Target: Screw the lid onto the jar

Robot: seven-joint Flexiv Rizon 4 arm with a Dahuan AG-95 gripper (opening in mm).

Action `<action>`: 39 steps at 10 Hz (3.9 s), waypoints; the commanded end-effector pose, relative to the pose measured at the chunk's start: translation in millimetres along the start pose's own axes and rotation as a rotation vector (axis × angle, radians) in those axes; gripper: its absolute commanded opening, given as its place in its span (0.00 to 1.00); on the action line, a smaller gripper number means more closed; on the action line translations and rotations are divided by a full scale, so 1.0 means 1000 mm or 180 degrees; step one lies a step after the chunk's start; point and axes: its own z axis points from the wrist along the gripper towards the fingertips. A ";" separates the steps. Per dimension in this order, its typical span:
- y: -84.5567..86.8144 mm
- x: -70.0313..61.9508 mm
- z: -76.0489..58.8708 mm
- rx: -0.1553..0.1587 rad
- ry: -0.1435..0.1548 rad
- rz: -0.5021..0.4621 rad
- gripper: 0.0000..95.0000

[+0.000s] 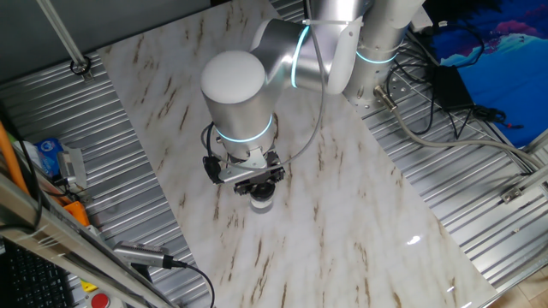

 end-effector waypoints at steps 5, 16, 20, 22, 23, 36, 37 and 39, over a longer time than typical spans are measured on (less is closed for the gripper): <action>-0.001 0.000 0.002 0.0066 -0.0024 0.0096 0.00; -0.001 0.000 0.002 0.0150 -0.0049 0.0320 0.00; -0.001 0.000 0.002 0.0160 -0.0065 0.0330 0.00; -0.001 0.000 0.002 0.0162 -0.0087 0.0327 0.00; -0.001 0.000 0.002 0.0174 -0.0090 0.0327 0.00; -0.003 0.002 0.005 0.0248 -0.0150 0.0551 0.00; -0.003 0.002 0.005 0.0270 -0.0165 0.0604 0.00; -0.003 0.002 0.005 0.0306 -0.0188 0.0693 0.00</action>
